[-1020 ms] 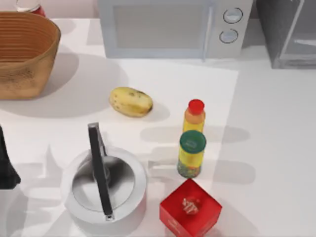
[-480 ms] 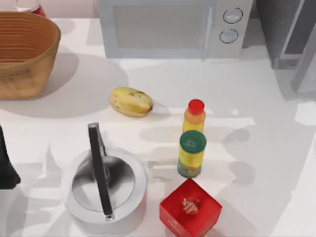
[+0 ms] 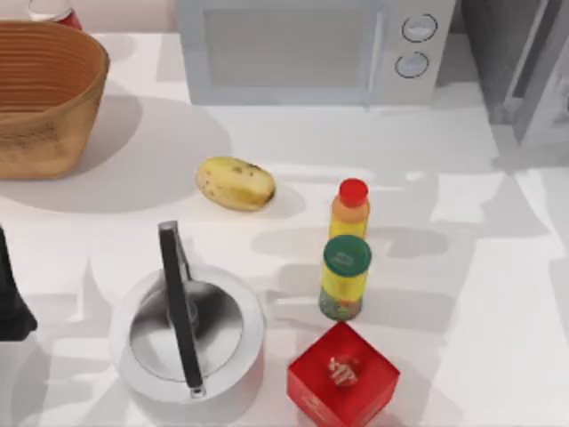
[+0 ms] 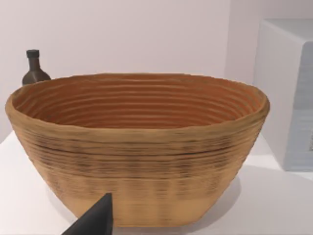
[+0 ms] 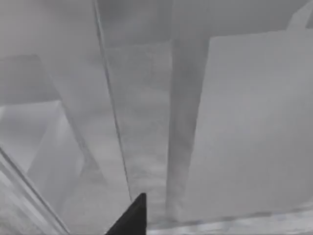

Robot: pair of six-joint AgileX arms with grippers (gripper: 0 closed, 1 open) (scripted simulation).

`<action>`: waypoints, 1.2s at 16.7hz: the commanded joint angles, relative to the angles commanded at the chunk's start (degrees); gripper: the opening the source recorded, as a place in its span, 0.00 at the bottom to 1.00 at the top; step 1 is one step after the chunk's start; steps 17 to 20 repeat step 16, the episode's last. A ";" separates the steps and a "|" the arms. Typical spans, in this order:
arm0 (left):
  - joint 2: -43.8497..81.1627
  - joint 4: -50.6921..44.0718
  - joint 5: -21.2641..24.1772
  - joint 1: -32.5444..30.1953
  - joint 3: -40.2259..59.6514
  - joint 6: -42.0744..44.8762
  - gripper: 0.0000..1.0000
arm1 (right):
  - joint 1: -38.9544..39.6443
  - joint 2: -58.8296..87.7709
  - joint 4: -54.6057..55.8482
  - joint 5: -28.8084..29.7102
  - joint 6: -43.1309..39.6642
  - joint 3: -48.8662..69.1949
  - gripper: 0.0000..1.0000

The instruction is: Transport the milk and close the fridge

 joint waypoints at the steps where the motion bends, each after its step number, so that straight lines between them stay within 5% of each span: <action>1: 0.00 0.00 0.00 0.00 0.00 0.00 1.00 | -0.87 0.30 -0.21 0.22 -0.24 -0.24 1.00; 14: 0.00 0.00 0.00 0.00 0.00 0.00 1.00 | -0.44 19.75 -5.02 0.56 0.01 24.03 1.00; 20: 0.00 0.00 0.00 0.00 0.00 0.00 1.00 | -0.58 20.72 -5.37 0.77 0.04 25.35 1.00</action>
